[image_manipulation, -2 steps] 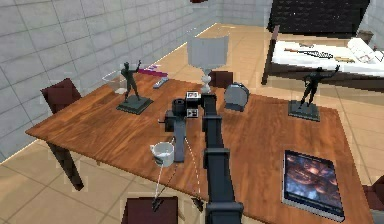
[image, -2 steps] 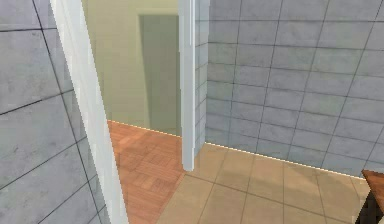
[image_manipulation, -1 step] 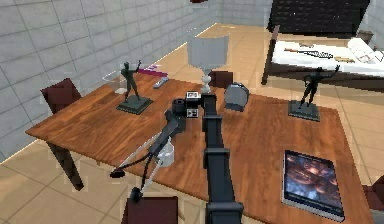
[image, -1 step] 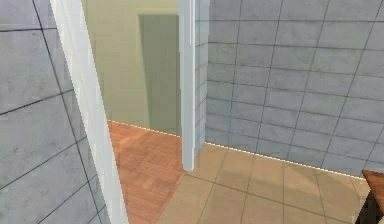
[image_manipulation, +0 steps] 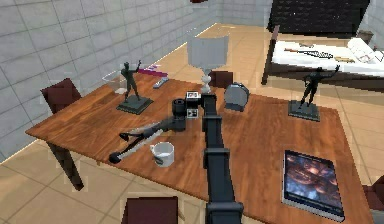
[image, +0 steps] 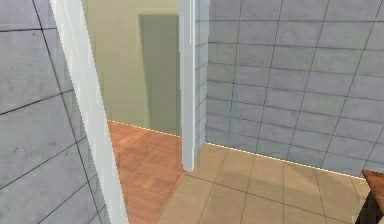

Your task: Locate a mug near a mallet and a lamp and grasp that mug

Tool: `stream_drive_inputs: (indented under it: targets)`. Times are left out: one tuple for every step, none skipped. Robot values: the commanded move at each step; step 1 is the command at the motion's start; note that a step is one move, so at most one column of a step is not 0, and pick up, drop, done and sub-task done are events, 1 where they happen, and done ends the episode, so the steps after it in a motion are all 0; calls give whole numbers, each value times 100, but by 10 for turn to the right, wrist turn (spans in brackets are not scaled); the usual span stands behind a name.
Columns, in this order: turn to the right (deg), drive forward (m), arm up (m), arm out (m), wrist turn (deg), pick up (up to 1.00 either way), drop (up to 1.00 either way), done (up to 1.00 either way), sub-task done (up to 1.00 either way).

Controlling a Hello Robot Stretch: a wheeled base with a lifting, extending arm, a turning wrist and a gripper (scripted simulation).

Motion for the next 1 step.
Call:
stream_drive_inputs:
  targets:
    - [0,0,0,0,450,0,0,0,0]
